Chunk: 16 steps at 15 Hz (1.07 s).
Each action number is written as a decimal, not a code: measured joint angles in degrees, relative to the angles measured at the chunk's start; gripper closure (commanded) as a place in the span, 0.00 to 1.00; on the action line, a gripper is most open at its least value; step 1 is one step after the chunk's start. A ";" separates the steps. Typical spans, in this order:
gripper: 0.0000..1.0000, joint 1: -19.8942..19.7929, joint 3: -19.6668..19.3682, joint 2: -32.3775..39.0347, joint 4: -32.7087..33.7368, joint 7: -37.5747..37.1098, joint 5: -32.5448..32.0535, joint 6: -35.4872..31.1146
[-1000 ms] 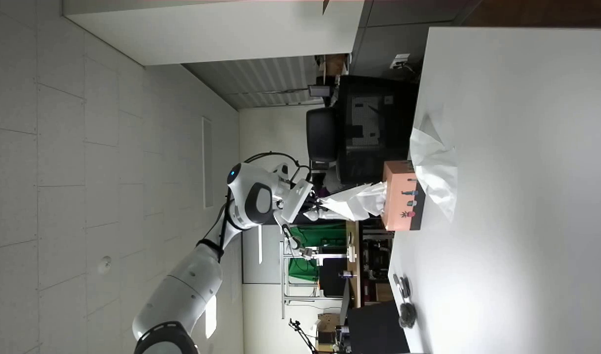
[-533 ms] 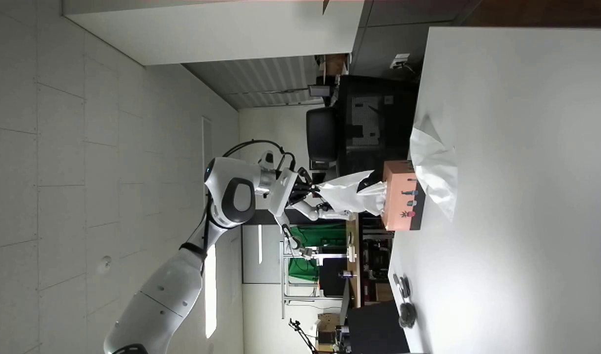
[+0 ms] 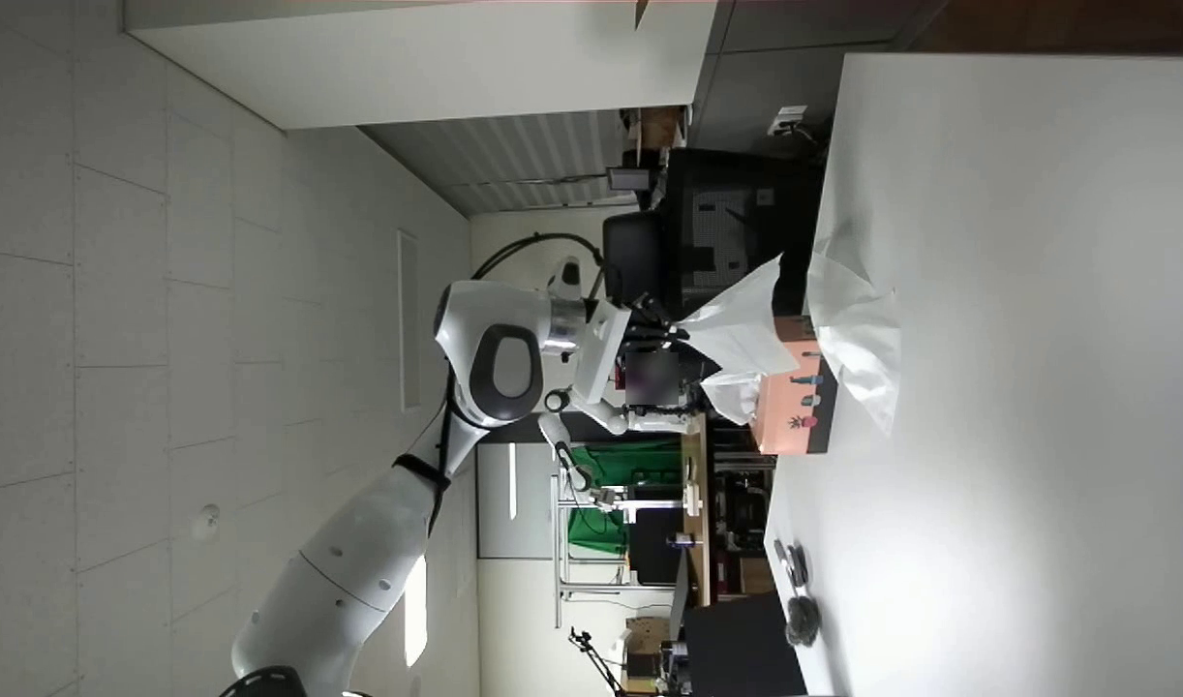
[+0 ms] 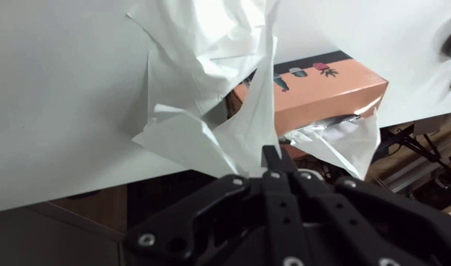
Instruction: Remove three tissues from the box and put them on the counter
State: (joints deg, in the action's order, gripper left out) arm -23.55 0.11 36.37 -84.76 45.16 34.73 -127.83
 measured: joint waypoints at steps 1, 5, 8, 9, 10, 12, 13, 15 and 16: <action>1.00 0.23 0.00 1.05 -0.08 -0.44 -0.30 -0.91; 1.00 1.85 0.97 5.61 -0.30 -2.20 -0.54 -6.71; 1.00 3.49 2.36 9.40 -0.70 -3.40 -1.55 -11.70; 1.00 4.22 2.62 10.68 -0.84 -4.26 -2.58 -12.80; 1.00 4.95 2.77 11.88 -0.95 -5.27 -3.95 -13.45; 1.00 6.08 3.08 13.97 -1.02 -7.58 -7.19 -14.07; 0.74 6.49 3.15 14.79 -1.02 -8.67 -8.76 -14.10; 0.68 7.05 3.26 16.08 -1.01 -10.78 -11.55 -14.09; 0.60 7.11 3.43 16.41 -1.00 -11.51 -12.54 -14.03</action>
State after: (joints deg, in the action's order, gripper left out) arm -16.44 3.54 52.78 -85.76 33.65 22.19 -141.86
